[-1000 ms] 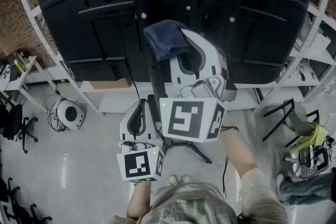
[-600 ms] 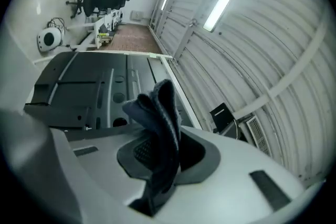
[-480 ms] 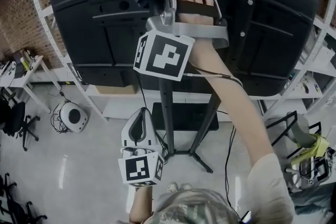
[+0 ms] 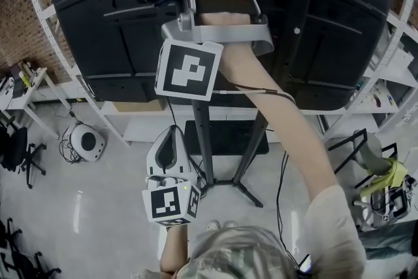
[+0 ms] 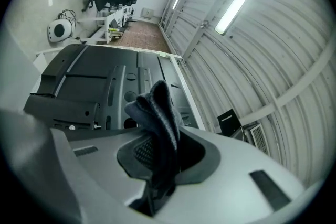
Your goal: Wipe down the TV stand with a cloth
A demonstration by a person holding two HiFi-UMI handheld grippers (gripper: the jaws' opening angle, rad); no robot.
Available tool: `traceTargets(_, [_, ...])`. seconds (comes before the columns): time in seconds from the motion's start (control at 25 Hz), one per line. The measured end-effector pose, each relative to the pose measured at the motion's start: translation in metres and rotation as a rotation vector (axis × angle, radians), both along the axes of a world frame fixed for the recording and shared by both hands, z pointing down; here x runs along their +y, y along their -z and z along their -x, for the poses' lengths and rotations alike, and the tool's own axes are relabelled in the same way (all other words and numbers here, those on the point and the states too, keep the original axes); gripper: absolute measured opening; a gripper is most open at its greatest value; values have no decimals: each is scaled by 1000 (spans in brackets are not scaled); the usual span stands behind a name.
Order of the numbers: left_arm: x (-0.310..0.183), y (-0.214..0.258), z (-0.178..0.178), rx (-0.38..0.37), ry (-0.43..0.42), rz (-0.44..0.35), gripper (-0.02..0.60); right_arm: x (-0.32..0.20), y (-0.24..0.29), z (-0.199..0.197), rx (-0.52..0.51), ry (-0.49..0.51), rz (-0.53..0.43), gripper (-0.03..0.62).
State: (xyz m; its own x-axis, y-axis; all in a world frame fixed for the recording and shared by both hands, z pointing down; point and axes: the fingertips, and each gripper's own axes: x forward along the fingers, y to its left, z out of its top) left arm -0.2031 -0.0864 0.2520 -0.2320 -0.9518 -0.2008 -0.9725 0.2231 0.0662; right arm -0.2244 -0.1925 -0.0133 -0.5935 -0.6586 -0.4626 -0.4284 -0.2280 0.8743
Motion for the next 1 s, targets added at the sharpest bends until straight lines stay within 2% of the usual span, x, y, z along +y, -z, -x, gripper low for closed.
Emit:
traceTargets(0.32, [8, -2, 9, 7, 27, 1, 15, -6, -24, -7, 25, -63, 9, 57])
traceTargets(0.72, [15, -10, 14, -4, 48, 29, 15, -8, -70, -4, 70, -75, 42, 57])
traceTargets(0.84, [17, -11, 15, -7, 52, 36, 15, -6, -83, -2, 83, -62, 79, 57])
traceTargets(1.0, [20, -14, 17, -7, 63, 41, 15, -6, -93, -4, 89, -74, 66, 57])
